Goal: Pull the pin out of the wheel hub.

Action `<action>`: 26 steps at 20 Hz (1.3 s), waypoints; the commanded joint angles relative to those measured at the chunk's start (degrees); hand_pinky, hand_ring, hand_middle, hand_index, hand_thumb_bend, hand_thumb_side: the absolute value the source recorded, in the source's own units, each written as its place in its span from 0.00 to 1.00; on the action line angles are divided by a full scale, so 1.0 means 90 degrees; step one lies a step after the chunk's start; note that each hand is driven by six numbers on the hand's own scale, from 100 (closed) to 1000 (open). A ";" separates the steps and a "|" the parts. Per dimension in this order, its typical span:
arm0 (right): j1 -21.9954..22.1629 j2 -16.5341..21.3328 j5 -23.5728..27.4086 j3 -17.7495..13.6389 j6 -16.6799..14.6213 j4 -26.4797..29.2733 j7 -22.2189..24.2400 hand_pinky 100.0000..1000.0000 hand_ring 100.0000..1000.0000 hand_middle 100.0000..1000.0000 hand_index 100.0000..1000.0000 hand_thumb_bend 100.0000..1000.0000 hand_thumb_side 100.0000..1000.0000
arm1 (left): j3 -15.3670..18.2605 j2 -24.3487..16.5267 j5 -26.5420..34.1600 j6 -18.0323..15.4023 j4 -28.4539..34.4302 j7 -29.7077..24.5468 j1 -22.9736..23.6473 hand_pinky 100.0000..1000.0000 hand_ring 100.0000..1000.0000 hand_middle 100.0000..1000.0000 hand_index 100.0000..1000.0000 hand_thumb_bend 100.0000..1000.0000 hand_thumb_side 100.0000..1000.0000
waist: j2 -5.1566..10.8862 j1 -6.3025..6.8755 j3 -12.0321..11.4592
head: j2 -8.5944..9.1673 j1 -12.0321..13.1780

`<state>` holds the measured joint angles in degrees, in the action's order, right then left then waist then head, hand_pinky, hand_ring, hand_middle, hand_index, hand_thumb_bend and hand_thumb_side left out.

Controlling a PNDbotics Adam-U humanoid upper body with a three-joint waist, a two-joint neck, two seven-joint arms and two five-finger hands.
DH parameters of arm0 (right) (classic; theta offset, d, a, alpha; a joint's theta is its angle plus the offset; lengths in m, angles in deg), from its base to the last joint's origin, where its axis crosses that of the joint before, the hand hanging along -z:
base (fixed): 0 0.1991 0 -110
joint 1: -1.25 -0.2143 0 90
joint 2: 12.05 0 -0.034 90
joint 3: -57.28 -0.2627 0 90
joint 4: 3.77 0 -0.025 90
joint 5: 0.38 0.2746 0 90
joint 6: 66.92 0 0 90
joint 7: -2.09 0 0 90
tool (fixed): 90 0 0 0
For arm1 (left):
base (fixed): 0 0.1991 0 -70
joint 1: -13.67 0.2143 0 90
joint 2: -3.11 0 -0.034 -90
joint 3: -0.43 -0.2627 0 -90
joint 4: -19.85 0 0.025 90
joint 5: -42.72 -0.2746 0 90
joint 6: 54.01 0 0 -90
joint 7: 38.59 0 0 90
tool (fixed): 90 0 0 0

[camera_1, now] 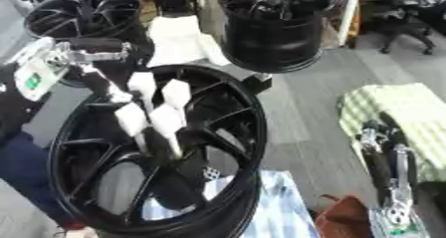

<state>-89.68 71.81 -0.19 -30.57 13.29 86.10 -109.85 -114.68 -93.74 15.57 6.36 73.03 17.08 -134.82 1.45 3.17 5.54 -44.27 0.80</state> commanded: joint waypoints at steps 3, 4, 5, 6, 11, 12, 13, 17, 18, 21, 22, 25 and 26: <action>-0.0034 0.0064 0.0036 -0.0032 -0.0003 0.0062 -0.0036 0.70 0.60 0.66 0.91 0.00 0.62 | 0.0328 -0.0665 0.0528 -0.1598 0.0577 -0.1959 -0.0274 0.35 1.00 0.30 0.61 0.00 0.10 | 0.0082 -0.0024 -0.0040 | 0.0016 -0.0031; -0.0027 0.0066 0.0034 -0.0042 -0.0003 0.0057 -0.0045 0.70 0.60 0.66 0.91 0.00 0.62 | 0.0400 -0.0833 0.0628 -0.1530 0.0684 -0.1959 -0.0270 0.36 1.00 0.31 0.62 0.00 0.09 | 0.0085 -0.0019 -0.0059 | 0.0016 -0.0050; -0.0022 0.0068 0.0032 -0.0050 -0.0003 0.0052 -0.0054 0.70 0.60 0.66 0.91 0.00 0.62 | 0.0456 -0.1000 0.0726 -0.1467 0.0800 -0.1959 -0.0246 0.36 1.00 0.31 0.62 0.01 0.09 | 0.0086 -0.0014 -0.0073 | 0.0016 -0.0068; -0.0015 0.0072 0.0029 -0.0064 -0.0004 0.0047 -0.0067 0.70 0.60 0.66 0.91 0.00 0.62 | 0.0527 -0.1217 0.0827 -0.1403 0.0928 -0.1959 -0.0189 0.37 1.00 0.31 0.62 0.01 0.08 | 0.0087 -0.0008 -0.0096 | 0.0016 -0.0094; 0.0008 0.0088 0.0013 -0.0107 -0.0006 0.0039 -0.0115 0.69 0.60 0.66 0.91 0.00 0.62 | 0.0916 -0.2335 0.1251 -0.1034 0.1508 -0.1959 0.0513 0.37 1.00 0.32 0.63 0.03 0.09 | 0.0077 0.0010 -0.0191 | 0.0016 -0.0175; 0.0014 0.0090 0.0009 -0.0114 -0.0005 0.0037 -0.0123 0.69 0.60 0.66 0.91 0.00 0.62 | 0.0997 -0.2574 0.1314 -0.0956 0.1599 -0.1959 0.0755 0.38 1.00 0.32 0.63 0.03 0.10 | 0.0072 0.0012 -0.0208 | 0.0016 -0.0191; 0.0019 0.0092 0.0004 -0.0121 -0.0005 0.0035 -0.0131 0.69 0.60 0.66 0.91 0.00 0.62 | 0.1073 -0.2788 0.1351 -0.0888 0.1679 -0.1959 0.0996 0.38 1.00 0.32 0.63 0.04 0.11 | 0.0066 0.0013 -0.0220 | 0.0016 -0.0201; 0.0050 0.0092 -0.0010 -0.0142 -0.0002 0.0037 -0.0157 0.69 0.60 0.66 0.91 0.00 0.62 | 0.1434 -0.3372 0.1274 -0.0592 0.1763 -0.1959 0.2062 0.40 1.00 0.34 0.64 0.05 0.17 | 0.0043 0.0003 -0.0287 | 0.0016 -0.0225; 0.0055 0.0087 -0.0013 -0.0144 -0.0002 0.0039 -0.0159 0.69 0.60 0.66 0.91 0.00 0.62 | 0.1525 -0.3427 0.1190 -0.0521 0.1738 -0.1959 0.2312 0.45 1.00 0.41 0.68 0.10 0.25 | 0.0041 -0.0006 -0.0296 | 0.0016 -0.0231; 0.0071 0.0068 -0.0014 -0.0156 0.0001 0.0043 -0.0169 0.69 0.60 0.66 0.91 0.00 0.62 | 0.1844 -0.3359 0.0735 -0.0289 0.1608 -0.1900 0.2994 0.59 1.00 0.61 0.78 0.14 0.41 | 0.0040 -0.0042 -0.0316 | 0.0016 -0.0250; 0.0076 0.0060 -0.0013 -0.0161 0.0002 0.0045 -0.0173 0.69 0.59 0.66 0.91 0.00 0.62 | 0.1973 -0.3274 0.0569 -0.0206 0.1562 -0.1808 0.3196 0.62 1.00 0.66 0.81 0.13 0.50 | 0.0036 -0.0058 -0.0327 | 0.0016 -0.0265; 0.0081 0.0033 -0.0007 -0.0178 0.0005 0.0057 -0.0189 0.69 0.59 0.66 0.91 0.00 0.62 | 0.2486 -0.2908 -0.0086 0.0135 0.1514 -0.1226 0.3850 0.51 1.00 0.57 0.77 0.03 0.57 | 0.0012 -0.0108 -0.0353 | 0.0016 -0.0311; 0.0081 0.0024 -0.0005 -0.0186 0.0006 0.0062 -0.0197 0.69 0.59 0.66 0.91 0.00 0.62 | 0.2675 -0.2775 -0.0295 0.0259 0.1533 -0.0979 0.4043 0.50 1.00 0.55 0.74 0.00 0.57 | -0.0001 -0.0124 -0.0363 | 0.0016 -0.0323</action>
<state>-88.65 71.68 -0.20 -31.72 13.38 85.75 -111.39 -93.29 -118.15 15.02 12.42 86.45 11.02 -97.96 1.22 1.94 2.32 -44.27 -1.85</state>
